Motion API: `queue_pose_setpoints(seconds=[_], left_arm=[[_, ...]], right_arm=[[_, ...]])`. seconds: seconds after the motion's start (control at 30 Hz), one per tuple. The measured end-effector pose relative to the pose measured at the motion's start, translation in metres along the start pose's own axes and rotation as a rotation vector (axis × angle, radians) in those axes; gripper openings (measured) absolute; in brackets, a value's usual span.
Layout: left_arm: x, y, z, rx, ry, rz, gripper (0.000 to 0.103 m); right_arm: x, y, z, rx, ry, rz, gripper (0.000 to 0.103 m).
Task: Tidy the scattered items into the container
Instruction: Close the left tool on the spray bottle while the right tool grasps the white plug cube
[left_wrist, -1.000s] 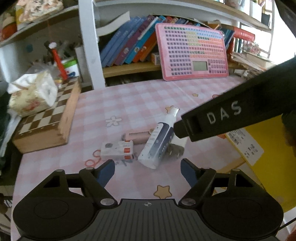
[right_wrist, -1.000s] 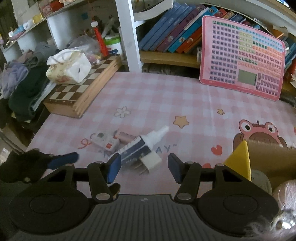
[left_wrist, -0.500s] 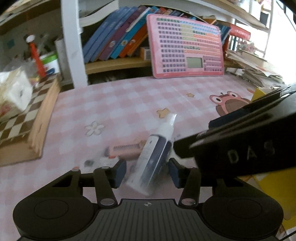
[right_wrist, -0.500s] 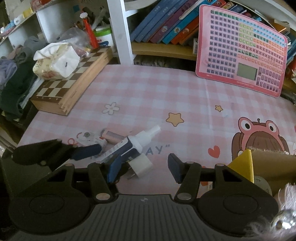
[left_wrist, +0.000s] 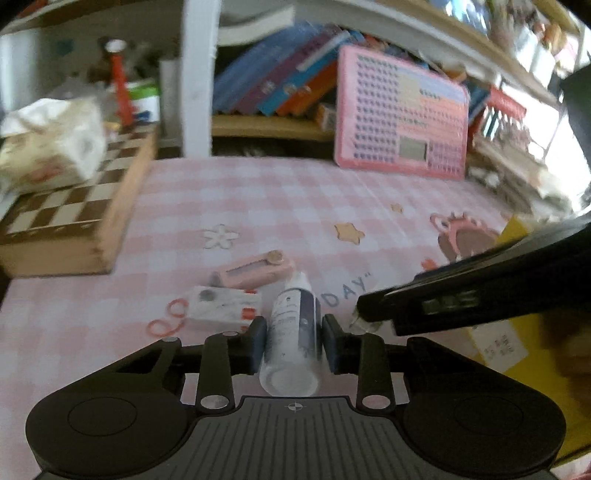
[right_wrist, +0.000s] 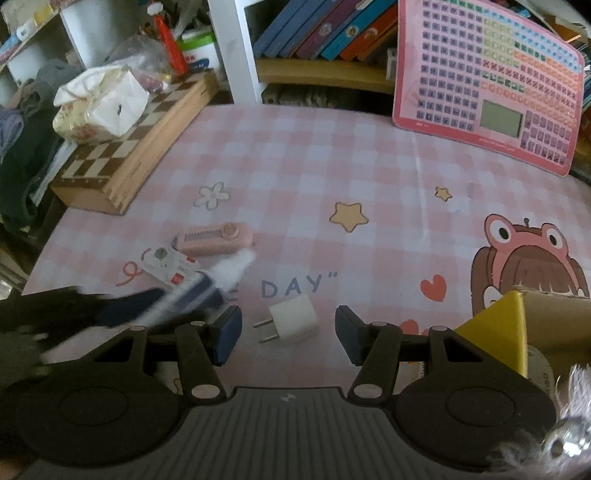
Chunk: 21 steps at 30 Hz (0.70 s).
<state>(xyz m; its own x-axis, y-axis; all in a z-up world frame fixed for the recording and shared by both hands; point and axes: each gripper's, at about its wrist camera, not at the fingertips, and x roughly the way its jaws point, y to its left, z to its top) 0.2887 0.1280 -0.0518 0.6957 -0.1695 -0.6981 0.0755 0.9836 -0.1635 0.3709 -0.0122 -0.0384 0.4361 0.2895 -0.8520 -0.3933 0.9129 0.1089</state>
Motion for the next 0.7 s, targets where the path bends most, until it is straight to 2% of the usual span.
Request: queue_pose_setpoints(seconds=[0.23, 0.33, 0.43, 0.53, 0.7], left_arm=[[-0.026, 0.011, -0.015, -0.075, 0.003, 0.023, 0.030], [-0.032, 0.016, -0.024, -0.127, 0.009, 0.015, 0.030], [-0.038, 0.023, -0.031, -0.200, 0.005, 0.000, 0.030], [-0.046, 0.030, -0.034, -0.258, 0.003, -0.017, 0.030], [-0.063, 0.031, -0.031, -0.263, -0.020, -0.021, 0.030]], right_arm=[[0.027, 0.002, 0.003, -0.027, 0.061, -0.025, 0.052], [0.034, 0.006, 0.003, -0.057, 0.076, -0.031, 0.039], [0.034, 0.011, 0.000, -0.102, 0.056, -0.041, 0.039], [0.025, 0.008, -0.001, -0.072, 0.035, 0.001, 0.036], [0.001, 0.013, -0.009, -0.056, -0.004, 0.069, 0.036]])
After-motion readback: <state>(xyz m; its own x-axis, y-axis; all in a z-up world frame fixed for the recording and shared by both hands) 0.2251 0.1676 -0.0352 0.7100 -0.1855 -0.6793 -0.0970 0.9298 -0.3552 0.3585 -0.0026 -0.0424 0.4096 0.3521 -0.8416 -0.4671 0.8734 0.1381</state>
